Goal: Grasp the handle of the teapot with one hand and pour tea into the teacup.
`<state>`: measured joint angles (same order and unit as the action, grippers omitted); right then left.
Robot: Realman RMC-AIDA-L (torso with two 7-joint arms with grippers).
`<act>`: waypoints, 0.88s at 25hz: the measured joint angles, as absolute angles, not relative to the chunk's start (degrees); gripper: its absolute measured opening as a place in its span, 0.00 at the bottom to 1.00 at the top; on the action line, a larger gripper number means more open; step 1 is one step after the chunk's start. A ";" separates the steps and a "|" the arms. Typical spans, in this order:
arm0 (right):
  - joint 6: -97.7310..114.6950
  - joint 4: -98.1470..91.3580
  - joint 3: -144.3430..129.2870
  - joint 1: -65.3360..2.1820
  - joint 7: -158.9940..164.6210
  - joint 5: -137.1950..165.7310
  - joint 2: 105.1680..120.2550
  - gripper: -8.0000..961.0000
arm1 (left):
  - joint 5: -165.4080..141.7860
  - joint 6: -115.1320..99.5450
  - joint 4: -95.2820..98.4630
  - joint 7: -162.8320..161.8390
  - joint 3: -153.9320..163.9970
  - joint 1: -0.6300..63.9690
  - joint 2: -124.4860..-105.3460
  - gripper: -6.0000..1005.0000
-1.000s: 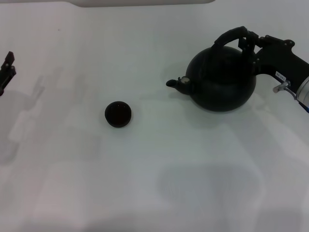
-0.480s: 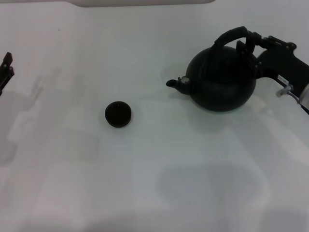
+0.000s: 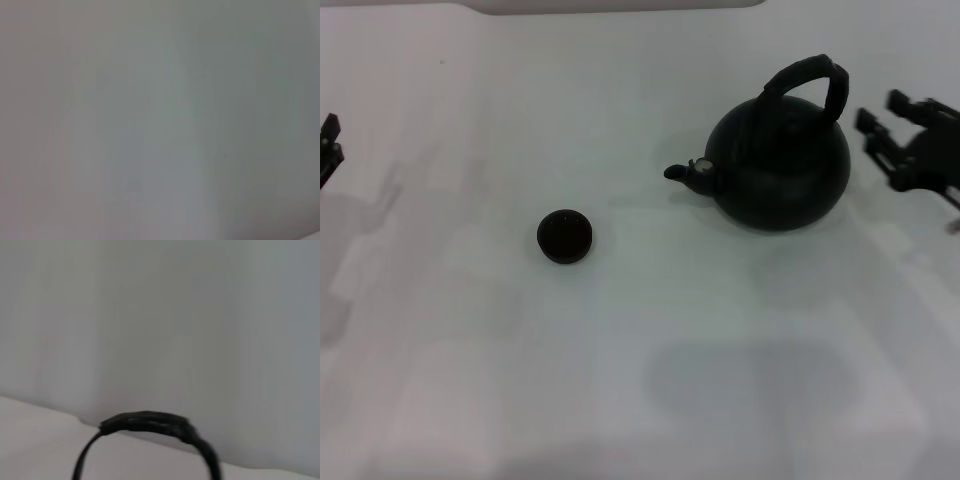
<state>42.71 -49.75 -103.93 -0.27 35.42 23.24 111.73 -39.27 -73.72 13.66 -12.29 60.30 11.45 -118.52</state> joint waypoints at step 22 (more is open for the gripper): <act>65.75 -17.15 -63.59 -14.44 19.16 30.87 115.21 0.44 | -31.76 -76.77 9.36 -14.22 60.11 11.19 -118.89 0.79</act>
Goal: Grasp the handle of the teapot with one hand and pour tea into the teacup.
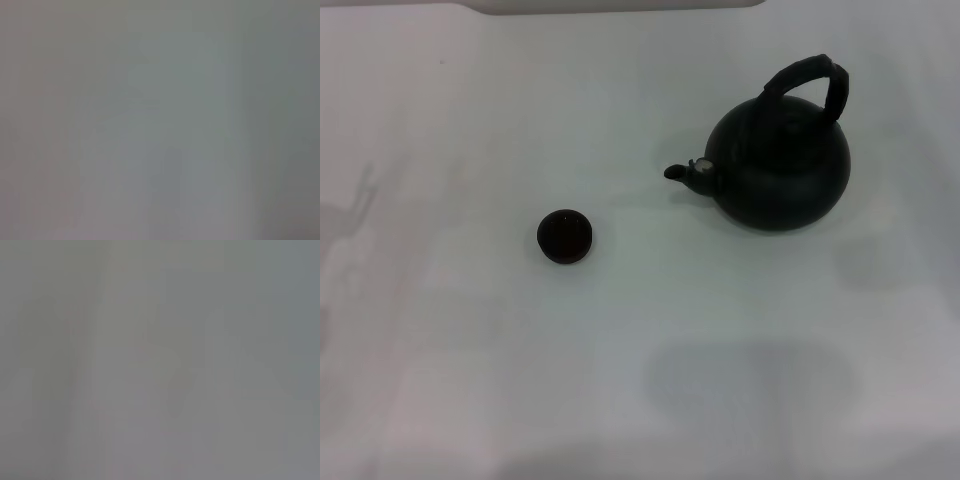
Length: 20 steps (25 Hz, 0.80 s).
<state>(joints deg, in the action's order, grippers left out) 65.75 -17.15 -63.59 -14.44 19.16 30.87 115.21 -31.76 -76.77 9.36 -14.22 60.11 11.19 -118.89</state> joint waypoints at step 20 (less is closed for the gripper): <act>55.45 -13.91 -61.99 -17.59 19.67 30.62 115.14 0.44 | -31.06 -78.21 7.87 -24.92 60.57 9.85 -118.47 0.79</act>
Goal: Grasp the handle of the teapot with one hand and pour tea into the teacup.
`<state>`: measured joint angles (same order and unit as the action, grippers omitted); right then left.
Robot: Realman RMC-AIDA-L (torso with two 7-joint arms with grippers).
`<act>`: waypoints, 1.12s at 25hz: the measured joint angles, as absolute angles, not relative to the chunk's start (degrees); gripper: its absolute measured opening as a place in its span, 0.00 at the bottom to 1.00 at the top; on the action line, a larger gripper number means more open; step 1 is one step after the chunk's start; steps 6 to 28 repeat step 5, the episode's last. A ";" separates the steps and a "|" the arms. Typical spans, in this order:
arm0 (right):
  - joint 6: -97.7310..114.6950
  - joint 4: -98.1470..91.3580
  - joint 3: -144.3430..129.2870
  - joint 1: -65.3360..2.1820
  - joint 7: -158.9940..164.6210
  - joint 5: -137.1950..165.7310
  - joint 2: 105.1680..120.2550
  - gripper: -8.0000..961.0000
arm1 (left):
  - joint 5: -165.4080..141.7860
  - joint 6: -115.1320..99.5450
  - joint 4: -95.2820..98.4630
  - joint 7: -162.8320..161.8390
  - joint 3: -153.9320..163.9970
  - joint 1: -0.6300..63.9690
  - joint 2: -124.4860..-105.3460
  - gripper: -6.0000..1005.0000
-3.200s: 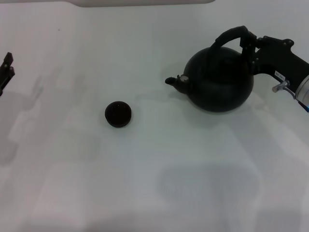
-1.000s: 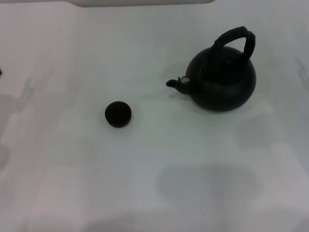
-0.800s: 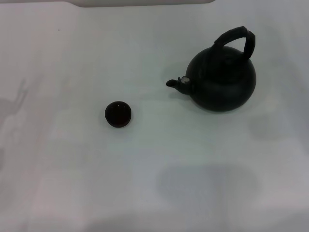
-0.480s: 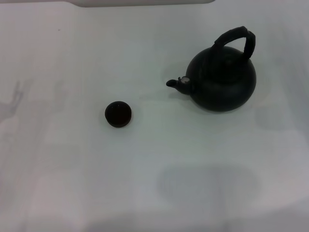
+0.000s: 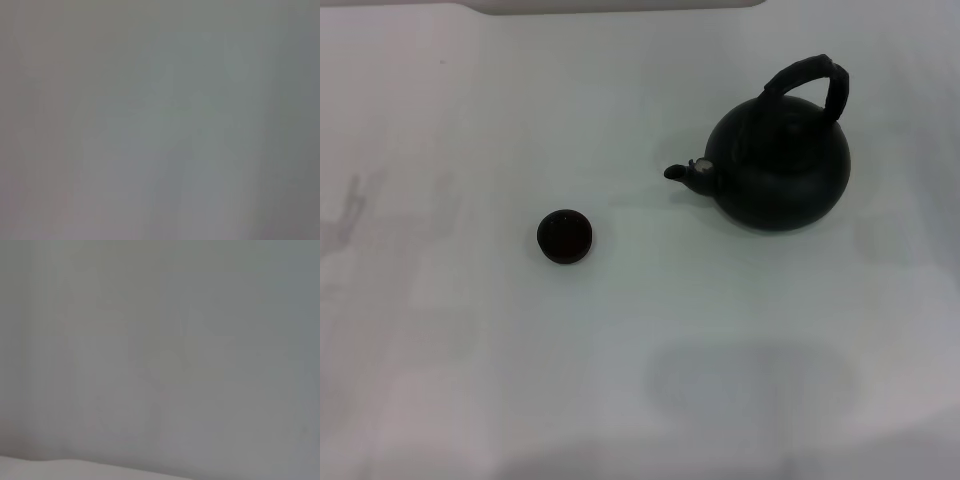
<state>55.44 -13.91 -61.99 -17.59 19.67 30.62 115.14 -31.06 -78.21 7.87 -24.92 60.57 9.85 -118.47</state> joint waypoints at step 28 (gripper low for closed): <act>55.41 -13.85 -61.83 -17.62 19.69 30.58 115.14 0.44 | -30.79 -77.91 7.90 -26.83 60.37 10.30 -118.47 0.79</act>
